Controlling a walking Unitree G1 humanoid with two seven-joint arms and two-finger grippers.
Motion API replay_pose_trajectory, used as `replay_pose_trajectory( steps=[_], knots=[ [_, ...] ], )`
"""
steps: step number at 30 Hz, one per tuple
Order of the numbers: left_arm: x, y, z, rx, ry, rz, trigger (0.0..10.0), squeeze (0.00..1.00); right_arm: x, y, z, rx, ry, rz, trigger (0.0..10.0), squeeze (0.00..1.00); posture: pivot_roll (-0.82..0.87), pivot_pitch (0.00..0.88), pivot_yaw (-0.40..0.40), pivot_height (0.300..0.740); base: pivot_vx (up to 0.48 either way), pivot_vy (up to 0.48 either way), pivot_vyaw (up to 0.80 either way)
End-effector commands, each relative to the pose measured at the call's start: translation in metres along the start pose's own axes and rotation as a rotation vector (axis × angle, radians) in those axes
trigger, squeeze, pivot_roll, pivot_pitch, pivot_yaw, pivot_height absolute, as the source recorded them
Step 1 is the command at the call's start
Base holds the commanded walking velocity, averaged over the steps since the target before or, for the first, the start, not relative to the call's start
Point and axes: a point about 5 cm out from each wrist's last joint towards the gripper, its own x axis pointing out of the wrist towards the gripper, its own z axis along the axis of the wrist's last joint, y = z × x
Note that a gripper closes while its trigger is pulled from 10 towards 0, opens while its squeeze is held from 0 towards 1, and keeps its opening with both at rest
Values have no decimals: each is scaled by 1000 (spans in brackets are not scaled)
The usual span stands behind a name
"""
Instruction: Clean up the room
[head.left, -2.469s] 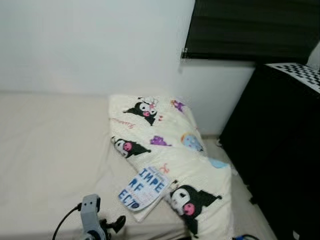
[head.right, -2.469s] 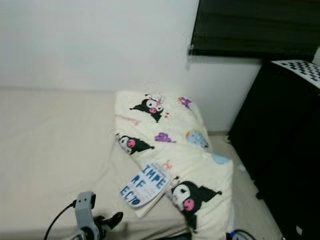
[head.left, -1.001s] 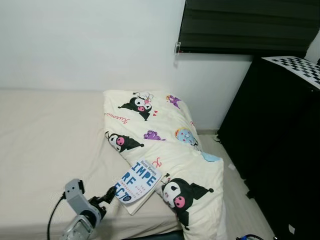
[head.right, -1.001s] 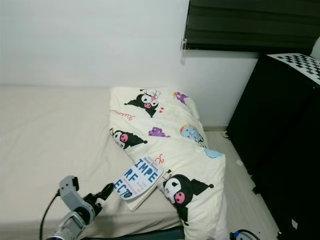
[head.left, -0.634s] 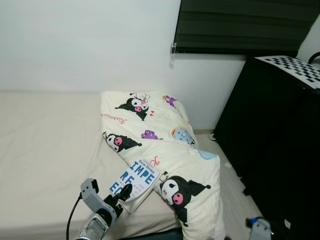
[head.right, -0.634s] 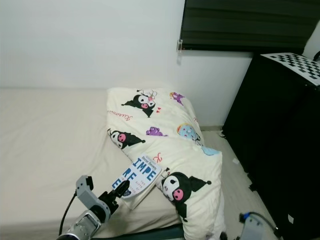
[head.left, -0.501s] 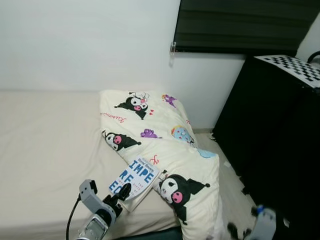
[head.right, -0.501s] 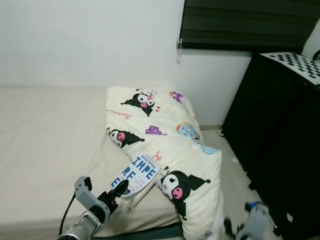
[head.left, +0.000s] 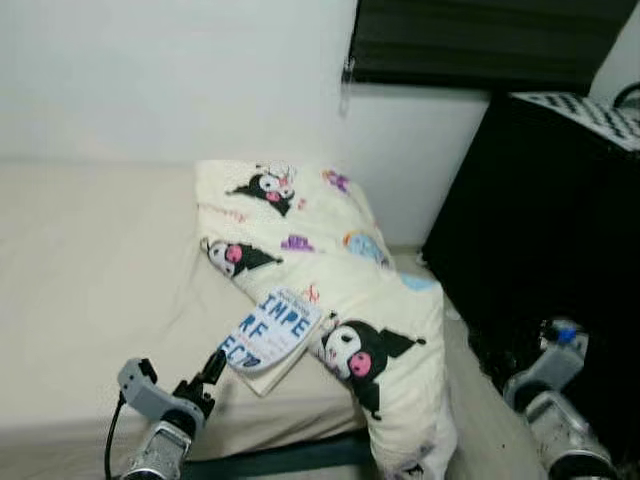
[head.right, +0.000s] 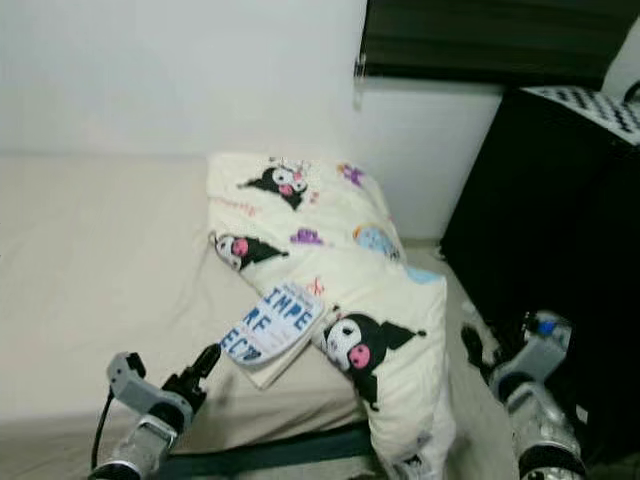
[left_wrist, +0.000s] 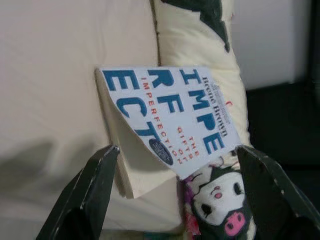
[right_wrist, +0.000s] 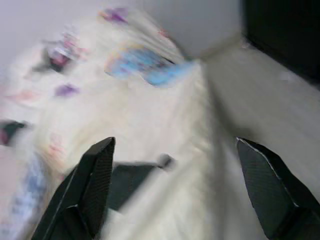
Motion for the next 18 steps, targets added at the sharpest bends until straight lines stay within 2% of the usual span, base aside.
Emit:
replay_pose_trajectory(
  steps=[1,2,4,5,7,9,13,18],
  knots=[
    [4,-8,-5,-41,15,-53,10000,1000,3,7,14,36,-55,73,10000,0,-90,0,-111,592,0,0,0],
    [6,-11,-7,-51,23,-73,10000,78,5,11,20,47,-77,101,10000,0,-95,0,-109,587,0,0,0],
    [7,-14,-8,-59,30,-93,10000,78,6,15,26,58,-99,130,10000,0,-95,0,-109,577,0,0,0],
    [8,-18,-12,-69,47,-121,10000,0,7,21,37,67,-136,173,10000,0,-105,0,-104,572,0,0,0],
    [10,-23,-17,-88,66,-151,10000,0,7,31,55,76,-193,238,10000,0,-108,0,-104,562,0,0,0],
    [10,-24,-18,-98,71,-157,10000,0,6,35,62,81,-212,264,10000,0,-109,0,-104,557,0,0,0],
    [11,-24,-21,-72,72,-117,10000,0,2,52,84,67,-266,354,10000,0,-122,0,-101,537,0,0,0],
    [14,-23,-11,-85,11,-82,10000,0,-4,67,93,61,-281,426,10000,0,-126,0,-104,512,0,0,0]
  ],
)
